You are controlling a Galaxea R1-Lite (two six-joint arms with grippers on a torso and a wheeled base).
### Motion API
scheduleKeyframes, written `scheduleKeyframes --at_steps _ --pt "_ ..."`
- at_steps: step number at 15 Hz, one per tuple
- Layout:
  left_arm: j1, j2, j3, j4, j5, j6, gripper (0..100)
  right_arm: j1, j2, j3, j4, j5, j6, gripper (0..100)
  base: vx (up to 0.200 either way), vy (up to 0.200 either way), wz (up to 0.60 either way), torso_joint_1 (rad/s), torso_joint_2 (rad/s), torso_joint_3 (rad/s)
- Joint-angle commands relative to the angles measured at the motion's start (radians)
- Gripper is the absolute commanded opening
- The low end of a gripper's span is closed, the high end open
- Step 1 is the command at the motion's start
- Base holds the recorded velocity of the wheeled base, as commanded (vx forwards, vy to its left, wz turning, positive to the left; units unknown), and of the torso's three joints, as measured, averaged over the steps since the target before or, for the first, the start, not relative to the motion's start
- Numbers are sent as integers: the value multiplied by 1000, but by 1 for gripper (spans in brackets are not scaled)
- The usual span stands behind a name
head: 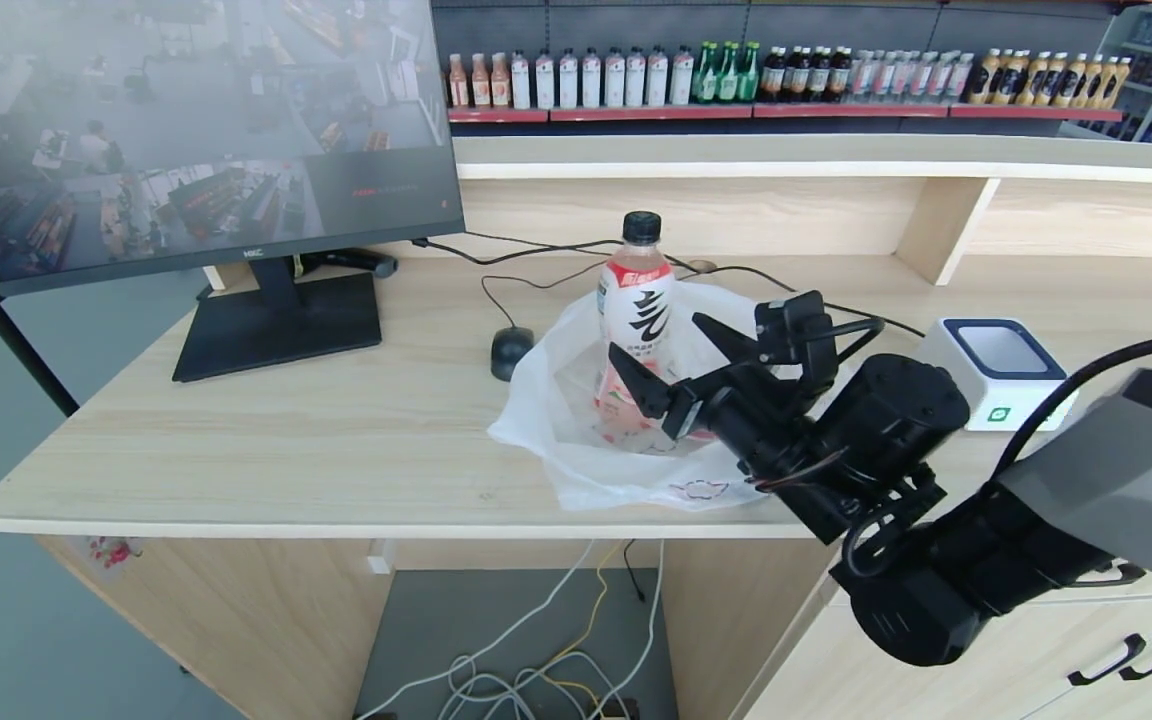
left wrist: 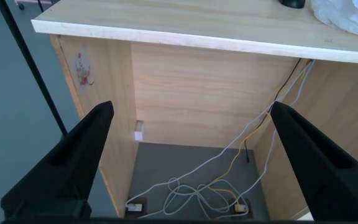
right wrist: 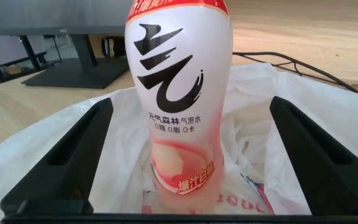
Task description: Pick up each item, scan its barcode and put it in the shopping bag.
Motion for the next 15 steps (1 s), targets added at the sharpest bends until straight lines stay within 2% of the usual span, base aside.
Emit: scheduleKeyframes --at_steps 1,5,8,11,15 --pt "1 0 0 -1 0 1 100 7 -115 110 -1 1 -7 100 0 0 0 0 0 0" --pt "-1 0 0 1 0 2 100 13 -271 348 -1 1 -16 100 0 0 0 0 0 0" --pt "-1 0 0 -1 0 2 100 15 -306 361 -1 4 -7 100 0 0 0 0 0 0" --pt "-1 0 0 1 0 1 100 15 -319 349 -1 6 -4 100 -200 0 0 4 2 -1" --pt "-1 0 0 1 0 5 100 9 -334 352 -1 3 -2 100 0 0 0 0 0 0"
